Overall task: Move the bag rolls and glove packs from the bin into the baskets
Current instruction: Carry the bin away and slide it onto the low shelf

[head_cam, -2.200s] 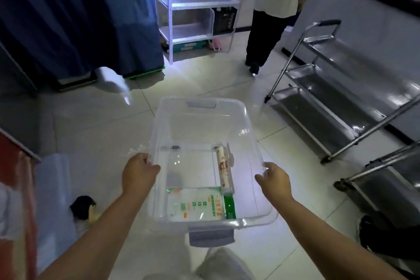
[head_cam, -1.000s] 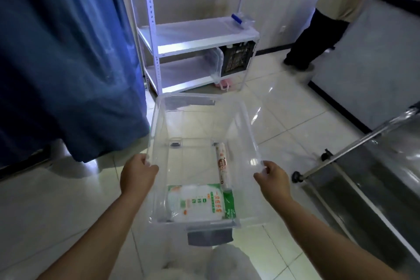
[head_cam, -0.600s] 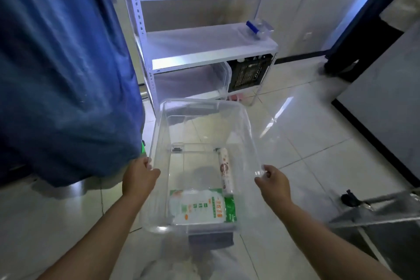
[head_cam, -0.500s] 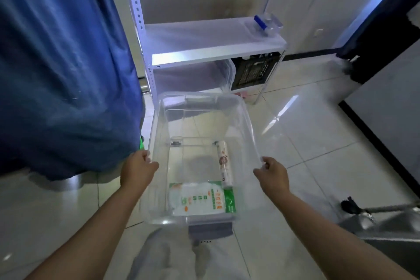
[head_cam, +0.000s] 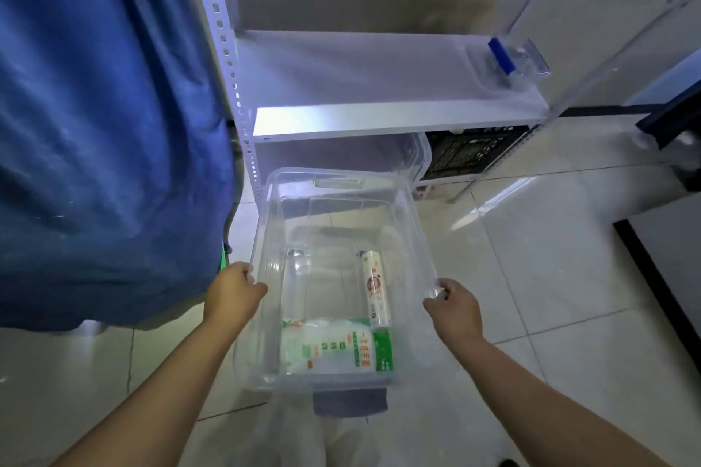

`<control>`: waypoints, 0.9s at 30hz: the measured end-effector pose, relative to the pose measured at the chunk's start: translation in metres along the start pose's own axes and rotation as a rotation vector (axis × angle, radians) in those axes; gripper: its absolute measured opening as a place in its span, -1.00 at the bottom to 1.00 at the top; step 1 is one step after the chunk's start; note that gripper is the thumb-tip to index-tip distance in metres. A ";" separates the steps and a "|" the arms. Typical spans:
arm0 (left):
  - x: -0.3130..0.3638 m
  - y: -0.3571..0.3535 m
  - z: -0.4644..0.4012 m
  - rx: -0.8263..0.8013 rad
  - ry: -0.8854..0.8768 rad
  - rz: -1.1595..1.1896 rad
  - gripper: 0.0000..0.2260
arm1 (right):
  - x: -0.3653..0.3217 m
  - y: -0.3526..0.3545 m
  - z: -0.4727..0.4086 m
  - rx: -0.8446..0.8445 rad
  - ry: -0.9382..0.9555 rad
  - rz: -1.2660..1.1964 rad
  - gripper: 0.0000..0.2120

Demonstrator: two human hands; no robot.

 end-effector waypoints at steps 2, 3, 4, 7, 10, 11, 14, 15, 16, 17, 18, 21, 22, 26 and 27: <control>0.009 -0.001 -0.036 -0.007 0.018 -0.008 -0.86 | -0.012 -0.004 -0.039 -0.007 0.005 0.018 -0.70; 0.013 -0.001 -0.054 -0.005 0.027 -0.010 -0.83 | -0.019 -0.006 -0.057 -0.006 0.010 0.022 -0.73; 0.017 -0.002 -0.071 -0.005 0.032 -0.015 -0.84 | -0.024 -0.007 -0.076 -0.005 0.016 0.026 -0.75; 0.026 -0.005 -0.120 -0.002 0.048 -0.039 -0.93 | -0.036 -0.014 -0.131 -0.031 0.001 0.027 -0.64; 0.030 -0.013 -0.162 0.004 0.072 -0.052 -0.79 | -0.045 -0.021 -0.185 -0.046 0.027 0.042 -0.57; 0.031 -0.016 -0.174 0.010 0.086 -0.051 -0.76 | -0.047 -0.023 -0.202 -0.046 0.041 0.044 -0.57; 0.031 -0.026 -0.211 0.060 0.118 -0.015 -0.70 | -0.052 -0.031 -0.254 -0.036 0.060 0.027 -0.59; 0.032 -0.030 -0.223 0.079 0.122 0.003 -0.68 | -0.053 -0.035 -0.271 -0.035 0.069 0.025 -0.59; 0.034 -0.033 -0.235 0.101 0.124 0.022 -0.67 | -0.053 -0.039 -0.287 -0.036 0.076 0.021 -0.59; 0.036 -0.036 -0.246 0.125 0.122 0.043 -0.67 | -0.054 -0.044 -0.302 -0.036 0.084 0.015 -0.59; 0.037 -0.038 -0.256 0.154 0.116 0.064 -0.68 | -0.055 -0.048 -0.317 -0.032 0.094 0.007 -0.58; 0.041 -0.043 -0.283 0.256 0.099 0.120 -0.71 | -0.060 -0.057 -0.355 -0.004 0.149 0.004 -0.59; 0.041 -0.044 -0.291 0.288 0.095 0.138 -0.69 | -0.063 -0.060 -0.367 0.003 0.171 0.006 -0.60; 0.042 -0.046 -0.320 0.356 0.050 0.216 -0.70 | -0.078 -0.068 -0.409 0.019 0.249 0.008 -0.64; 0.044 -0.045 -0.327 0.365 0.031 0.236 -0.68 | -0.082 -0.070 -0.418 0.020 0.261 -0.005 -0.63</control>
Point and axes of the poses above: each hand's wrist, its own z-axis away from the middle knuckle, its own y-axis out of the back of the hand, x = y × z, the point moved 6 cm from there along -z, towards the middle knuckle, and after that the axes turned 15 degrees about -x, right-handed, at the moved point
